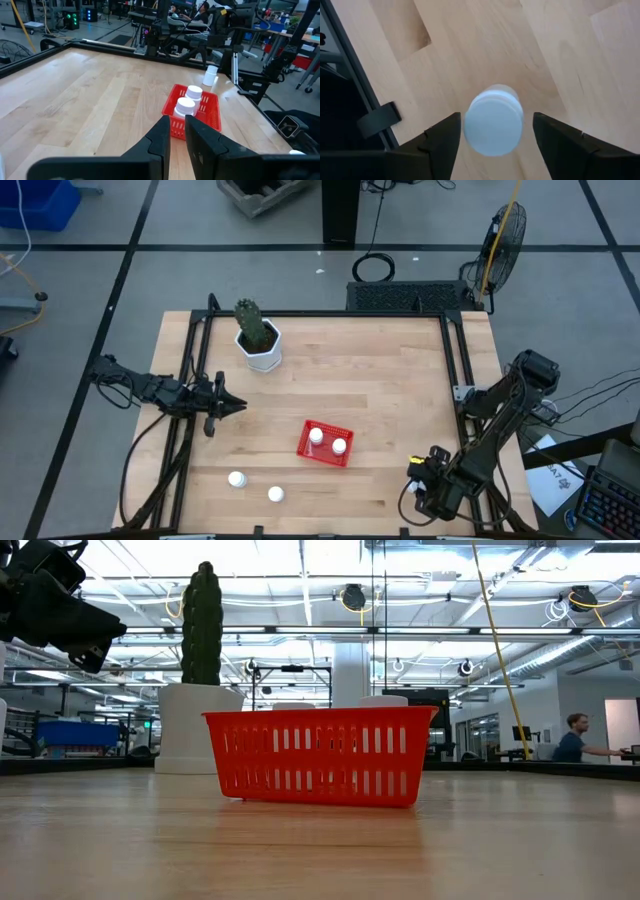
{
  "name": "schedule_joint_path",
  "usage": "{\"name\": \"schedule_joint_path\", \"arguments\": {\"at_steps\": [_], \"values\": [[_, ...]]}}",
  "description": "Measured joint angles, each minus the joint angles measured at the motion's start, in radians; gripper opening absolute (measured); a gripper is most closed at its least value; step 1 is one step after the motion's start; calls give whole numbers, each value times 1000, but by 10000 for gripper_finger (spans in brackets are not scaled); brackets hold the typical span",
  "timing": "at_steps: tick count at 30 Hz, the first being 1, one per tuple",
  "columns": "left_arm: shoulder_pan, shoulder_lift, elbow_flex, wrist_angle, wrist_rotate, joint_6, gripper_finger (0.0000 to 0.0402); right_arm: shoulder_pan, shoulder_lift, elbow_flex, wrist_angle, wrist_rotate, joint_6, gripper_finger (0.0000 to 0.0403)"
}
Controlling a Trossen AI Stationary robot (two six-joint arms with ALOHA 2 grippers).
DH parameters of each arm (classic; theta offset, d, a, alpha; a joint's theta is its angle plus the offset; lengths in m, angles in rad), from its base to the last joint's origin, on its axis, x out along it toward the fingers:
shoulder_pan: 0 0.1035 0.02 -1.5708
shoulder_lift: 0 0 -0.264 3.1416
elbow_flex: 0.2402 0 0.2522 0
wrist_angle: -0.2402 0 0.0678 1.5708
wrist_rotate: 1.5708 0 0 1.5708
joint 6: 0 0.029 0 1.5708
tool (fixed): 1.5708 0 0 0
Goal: Pick and place pill bottles into a basket
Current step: Put the white pill bottle into the red bin
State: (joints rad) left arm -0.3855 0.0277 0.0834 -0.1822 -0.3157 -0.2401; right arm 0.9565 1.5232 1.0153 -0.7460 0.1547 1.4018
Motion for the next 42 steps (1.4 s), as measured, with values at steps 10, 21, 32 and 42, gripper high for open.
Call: {"name": "schedule_joint_path", "arguments": {"at_steps": [10, 21, 32, 42], "values": [[0, 0, 0, 0, 0, 0, 63, -12, 9, 0, 4, 7, 3, 151], [0, 0, 0, 0, 0, 0, 63, -112, 7, 52, 2, 118, -229, 151], [0, 0, 0, 0, 0, 0, 63, -260, 6, 187, 184, 266, -755, 151], [0, 0, 0, 0, 0, 0, 63, -498, 10, 250, 316, 142, -1152, 151]]}}
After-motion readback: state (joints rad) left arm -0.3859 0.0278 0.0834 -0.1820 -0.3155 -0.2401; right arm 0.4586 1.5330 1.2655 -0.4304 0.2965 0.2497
